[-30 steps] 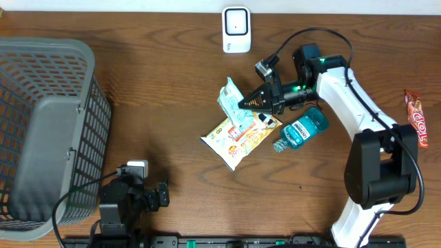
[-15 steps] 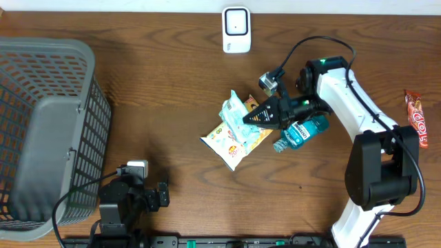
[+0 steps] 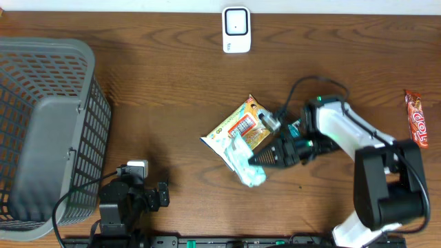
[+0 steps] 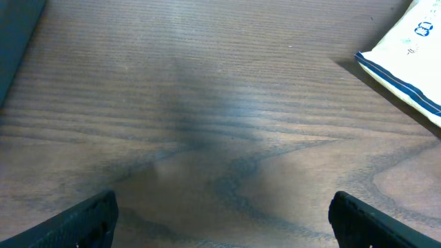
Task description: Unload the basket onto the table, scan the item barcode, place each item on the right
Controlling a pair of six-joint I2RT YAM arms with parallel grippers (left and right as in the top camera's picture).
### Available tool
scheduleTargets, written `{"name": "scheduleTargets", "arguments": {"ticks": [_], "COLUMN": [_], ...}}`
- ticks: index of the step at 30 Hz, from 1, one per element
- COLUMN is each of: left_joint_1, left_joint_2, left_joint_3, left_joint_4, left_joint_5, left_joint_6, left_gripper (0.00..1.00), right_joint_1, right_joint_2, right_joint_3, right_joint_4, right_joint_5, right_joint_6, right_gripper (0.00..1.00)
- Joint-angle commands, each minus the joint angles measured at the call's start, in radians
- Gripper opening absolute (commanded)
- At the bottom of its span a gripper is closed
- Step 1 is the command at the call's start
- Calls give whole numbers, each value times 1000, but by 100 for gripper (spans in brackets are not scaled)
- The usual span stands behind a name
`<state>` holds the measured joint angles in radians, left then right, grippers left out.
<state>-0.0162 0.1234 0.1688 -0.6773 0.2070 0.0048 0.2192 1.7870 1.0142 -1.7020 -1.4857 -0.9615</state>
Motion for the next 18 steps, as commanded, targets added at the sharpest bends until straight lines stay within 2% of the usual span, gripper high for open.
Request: {"name": "scheduleTargets", "arguments": {"ticks": [1, 7, 14, 18], "left_joint_1": [0, 0, 0, 0], "left_joint_2": [-2, -2, -2, -2], "left_joint_3": [-5, -5, -5, -5], "left_joint_4": [-12, -12, -12, -12], "left_joint_5": [2, 2, 2, 2], "left_joint_6": [10, 10, 10, 10], "left_gripper": [98, 98, 98, 98], "right_joint_1": [3, 3, 3, -1], "right_joint_2": [-84, -182, -220, -220], "right_joint_3": [-84, -180, -185, -174], "right_joint_4": [0, 0, 0, 61], "right_joint_5": [-58, -73, -73, -73], "right_joint_6": [-103, -116, -217, -241], "right_gripper": [1, 1, 1, 2]}}
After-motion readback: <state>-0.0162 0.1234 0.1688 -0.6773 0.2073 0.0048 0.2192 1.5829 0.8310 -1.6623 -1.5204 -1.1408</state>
